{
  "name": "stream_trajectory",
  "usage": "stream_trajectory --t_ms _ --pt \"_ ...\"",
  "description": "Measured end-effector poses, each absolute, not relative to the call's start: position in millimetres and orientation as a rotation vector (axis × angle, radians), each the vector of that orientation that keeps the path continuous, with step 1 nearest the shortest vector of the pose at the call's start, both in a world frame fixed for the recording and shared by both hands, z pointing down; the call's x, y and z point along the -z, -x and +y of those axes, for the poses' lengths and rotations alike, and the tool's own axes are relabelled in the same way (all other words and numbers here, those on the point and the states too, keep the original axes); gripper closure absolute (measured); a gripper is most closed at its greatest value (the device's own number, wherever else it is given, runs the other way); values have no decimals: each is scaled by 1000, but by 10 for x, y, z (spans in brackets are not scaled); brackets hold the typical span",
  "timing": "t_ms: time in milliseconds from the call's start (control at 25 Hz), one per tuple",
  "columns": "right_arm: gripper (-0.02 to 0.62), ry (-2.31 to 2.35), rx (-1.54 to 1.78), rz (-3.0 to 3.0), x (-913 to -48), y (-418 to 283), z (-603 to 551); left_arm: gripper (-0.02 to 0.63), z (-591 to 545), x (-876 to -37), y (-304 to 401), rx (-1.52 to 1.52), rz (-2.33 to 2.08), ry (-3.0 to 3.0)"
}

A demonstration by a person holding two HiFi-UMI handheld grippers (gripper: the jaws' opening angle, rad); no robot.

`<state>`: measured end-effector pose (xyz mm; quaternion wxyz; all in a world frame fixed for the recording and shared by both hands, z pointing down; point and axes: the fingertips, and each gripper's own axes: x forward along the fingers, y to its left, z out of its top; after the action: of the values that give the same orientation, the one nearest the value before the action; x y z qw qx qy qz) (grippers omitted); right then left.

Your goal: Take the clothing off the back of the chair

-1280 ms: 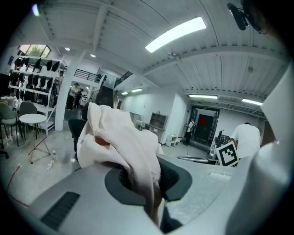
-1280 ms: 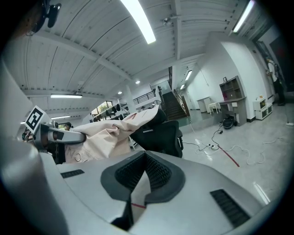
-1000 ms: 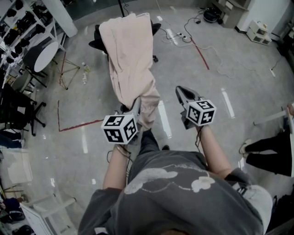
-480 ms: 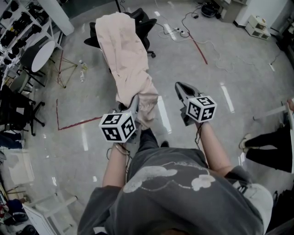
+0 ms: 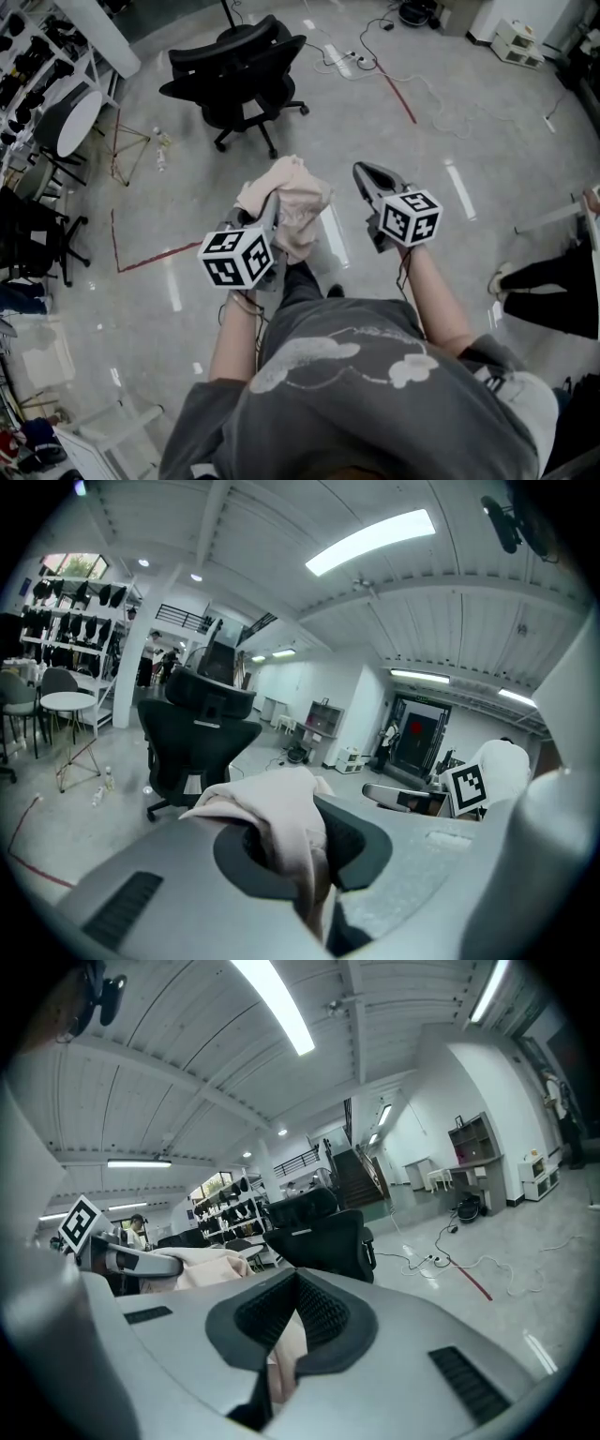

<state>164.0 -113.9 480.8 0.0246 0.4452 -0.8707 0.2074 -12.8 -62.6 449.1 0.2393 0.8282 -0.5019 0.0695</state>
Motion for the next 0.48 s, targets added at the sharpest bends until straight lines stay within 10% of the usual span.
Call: stream_trajectory --t_ms 480 --pt "604 -1393 -583 -2679 -4760 -1686 -1182 583 -668 -4438 236 -142 -1393 -2271"
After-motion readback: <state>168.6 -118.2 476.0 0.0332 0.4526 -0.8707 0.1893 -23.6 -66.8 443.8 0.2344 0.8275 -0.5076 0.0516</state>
